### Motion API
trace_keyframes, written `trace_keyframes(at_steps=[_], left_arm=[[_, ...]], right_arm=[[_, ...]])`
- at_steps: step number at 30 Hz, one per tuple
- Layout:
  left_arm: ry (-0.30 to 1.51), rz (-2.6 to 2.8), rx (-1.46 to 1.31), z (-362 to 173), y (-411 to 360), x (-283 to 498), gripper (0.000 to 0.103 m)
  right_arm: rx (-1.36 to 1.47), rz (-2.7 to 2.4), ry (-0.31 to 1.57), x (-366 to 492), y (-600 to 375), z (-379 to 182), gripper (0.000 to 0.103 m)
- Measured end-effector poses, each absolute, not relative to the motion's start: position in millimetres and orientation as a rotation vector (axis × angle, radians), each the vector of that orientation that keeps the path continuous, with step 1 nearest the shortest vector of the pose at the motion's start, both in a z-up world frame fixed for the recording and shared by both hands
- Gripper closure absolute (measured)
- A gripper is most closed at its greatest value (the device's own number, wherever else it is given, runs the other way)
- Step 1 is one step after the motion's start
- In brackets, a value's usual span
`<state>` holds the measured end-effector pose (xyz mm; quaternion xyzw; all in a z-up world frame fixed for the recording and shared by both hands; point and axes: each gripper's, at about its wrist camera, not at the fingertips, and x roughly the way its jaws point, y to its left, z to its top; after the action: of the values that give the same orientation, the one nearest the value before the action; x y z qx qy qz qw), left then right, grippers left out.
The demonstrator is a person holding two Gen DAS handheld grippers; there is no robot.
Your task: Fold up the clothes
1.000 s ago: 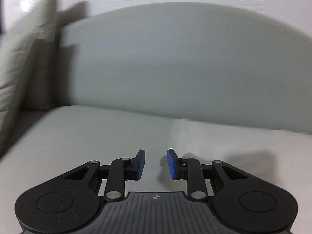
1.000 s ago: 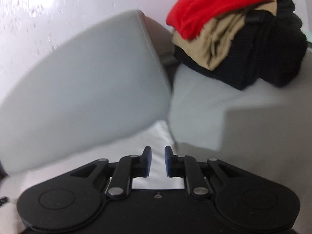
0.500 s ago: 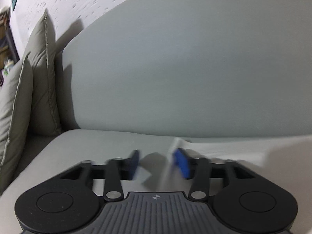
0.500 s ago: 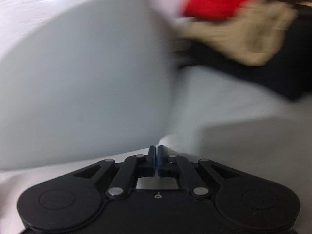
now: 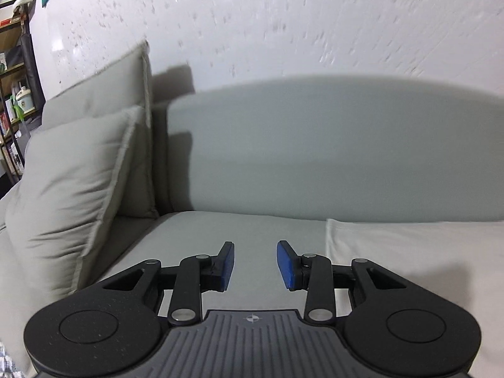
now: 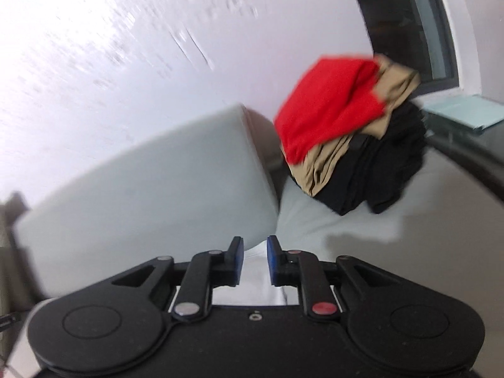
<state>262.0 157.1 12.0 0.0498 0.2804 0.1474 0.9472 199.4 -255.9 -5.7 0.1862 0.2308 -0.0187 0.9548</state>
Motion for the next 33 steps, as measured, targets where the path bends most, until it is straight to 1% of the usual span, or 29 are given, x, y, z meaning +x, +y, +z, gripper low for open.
trace_keyframes(at_steps=[4, 6, 7, 8, 9, 12, 14, 16, 19, 22, 25, 28, 30, 33], left_arm=[[0.564, 0.222, 0.083, 45.4, 149.9, 183.5, 0.066], [0.574, 0.194, 0.083, 49.3, 142.1, 151.5, 0.064], [0.587, 0.179, 0.09, 48.6, 138.9, 138.3, 0.062], [0.609, 0.164, 0.105, 43.9, 136.9, 128.9, 0.062], [0.636, 0.152, 0.118, 35.8, 133.0, 120.6, 0.061], [0.736, 0.135, 0.15, -3.5, 113.3, 100.3, 0.061], [0.803, 0.124, 0.172, -29.7, 100.2, 86.7, 0.061], [0.877, 0.106, 0.175, -54.0, 84.4, 77.6, 0.061], [0.935, 0.102, 0.184, -73.3, 58.8, 69.4, 0.059], [0.924, 0.123, 0.214, -82.4, 46.6, 74.7, 0.055], [0.979, 0.152, 0.233, -93.8, 41.1, 87.2, 0.055], [1.025, 0.17, 0.226, -98.3, 41.2, 83.6, 0.055], [1.027, 0.165, 0.22, -90.4, 37.0, 74.4, 0.056], [0.985, 0.125, 0.138, -69.7, 33.1, 61.8, 0.056]], right_arm=[[0.386, 0.004, 0.437, 119.3, -257.1, 48.7, 0.079], [0.394, 0.02, 0.436, 88.4, -260.7, 62.8, 0.076], [0.398, 0.024, 0.441, 84.6, -269.2, 62.8, 0.073], [0.401, 0.027, 0.453, 82.3, -276.3, 59.3, 0.069], [0.405, 0.031, 0.477, 77.5, -278.3, 53.9, 0.067], [0.429, 0.039, 0.588, 61.0, -275.3, 27.2, 0.059], [0.435, 0.032, 0.706, 54.3, -266.7, -0.6, 0.058], [0.422, 0.037, 0.826, 55.3, -253.6, -33.7, 0.058], [0.37, 0.063, 0.924, 55.8, -226.5, -68.0, 0.059], [0.34, 0.132, 0.973, 64.7, -199.2, -86.6, 0.059], [0.259, 0.185, 1.012, 68.1, -169.8, -97.6, 0.059], [0.192, 0.21, 1.066, 64.7, -153.7, -104.4, 0.057], [0.158, 0.216, 1.084, 58.2, -150.1, -99.4, 0.057], [0.229, 0.227, 1.075, 46.6, -160.2, -86.6, 0.057]])
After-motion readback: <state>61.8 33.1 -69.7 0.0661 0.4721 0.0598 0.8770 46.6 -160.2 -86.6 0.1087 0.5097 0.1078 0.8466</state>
